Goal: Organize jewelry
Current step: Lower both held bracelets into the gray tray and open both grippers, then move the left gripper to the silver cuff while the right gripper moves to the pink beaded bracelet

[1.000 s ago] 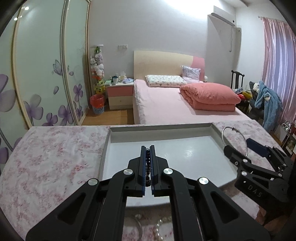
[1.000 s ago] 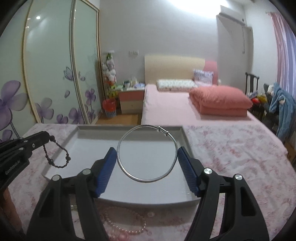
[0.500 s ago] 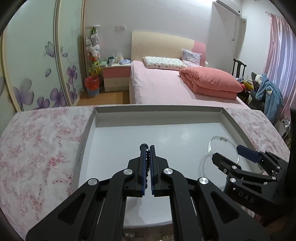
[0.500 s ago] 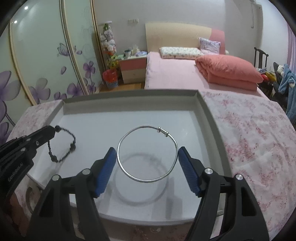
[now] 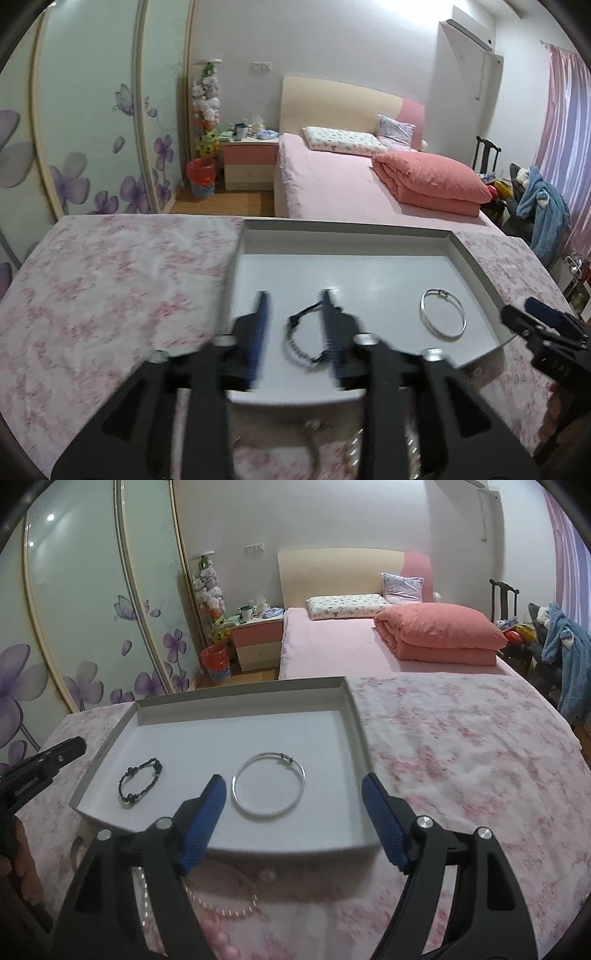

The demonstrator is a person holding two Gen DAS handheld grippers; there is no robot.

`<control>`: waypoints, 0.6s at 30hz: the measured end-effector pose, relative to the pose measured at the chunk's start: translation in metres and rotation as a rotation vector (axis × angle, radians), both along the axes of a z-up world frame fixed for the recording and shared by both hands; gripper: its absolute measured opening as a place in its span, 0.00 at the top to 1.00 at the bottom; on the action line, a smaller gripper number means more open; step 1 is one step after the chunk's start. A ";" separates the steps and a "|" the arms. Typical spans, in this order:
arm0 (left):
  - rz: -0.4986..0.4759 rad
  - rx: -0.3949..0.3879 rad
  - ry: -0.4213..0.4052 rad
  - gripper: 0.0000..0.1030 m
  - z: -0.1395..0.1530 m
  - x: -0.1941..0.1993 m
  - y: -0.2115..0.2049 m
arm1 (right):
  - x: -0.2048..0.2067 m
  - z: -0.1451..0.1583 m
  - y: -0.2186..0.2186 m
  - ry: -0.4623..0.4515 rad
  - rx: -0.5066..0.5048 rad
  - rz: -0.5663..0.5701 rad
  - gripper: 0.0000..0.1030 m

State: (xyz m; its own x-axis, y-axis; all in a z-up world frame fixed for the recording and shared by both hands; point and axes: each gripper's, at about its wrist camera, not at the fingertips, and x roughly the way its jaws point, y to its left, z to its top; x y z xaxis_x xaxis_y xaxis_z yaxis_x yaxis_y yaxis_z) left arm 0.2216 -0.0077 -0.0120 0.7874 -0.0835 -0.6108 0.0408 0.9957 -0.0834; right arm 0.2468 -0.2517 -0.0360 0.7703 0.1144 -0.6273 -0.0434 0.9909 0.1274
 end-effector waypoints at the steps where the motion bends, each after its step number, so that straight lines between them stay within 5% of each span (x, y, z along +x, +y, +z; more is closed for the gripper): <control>1: 0.007 0.003 -0.005 0.55 0.000 -0.005 0.003 | -0.004 0.001 -0.001 0.000 0.001 0.000 0.28; 4: 0.011 0.008 -0.005 0.53 -0.001 -0.023 0.013 | -0.019 -0.001 -0.005 0.008 -0.009 0.006 0.29; 14: 0.034 0.054 0.022 0.23 -0.016 -0.076 0.038 | -0.069 -0.026 -0.001 0.100 -0.021 0.083 0.41; 18: 0.015 0.081 0.044 0.22 -0.025 -0.085 0.036 | -0.079 -0.040 0.009 0.148 -0.028 0.132 0.51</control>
State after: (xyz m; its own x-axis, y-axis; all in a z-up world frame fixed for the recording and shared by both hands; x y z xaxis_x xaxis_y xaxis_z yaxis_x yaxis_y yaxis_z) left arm 0.1365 0.0287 -0.0367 0.7602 -0.0207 -0.6494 0.0236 0.9997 -0.0043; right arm 0.1675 -0.2424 -0.0760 0.6492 0.1893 -0.7367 -0.1566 0.9811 0.1141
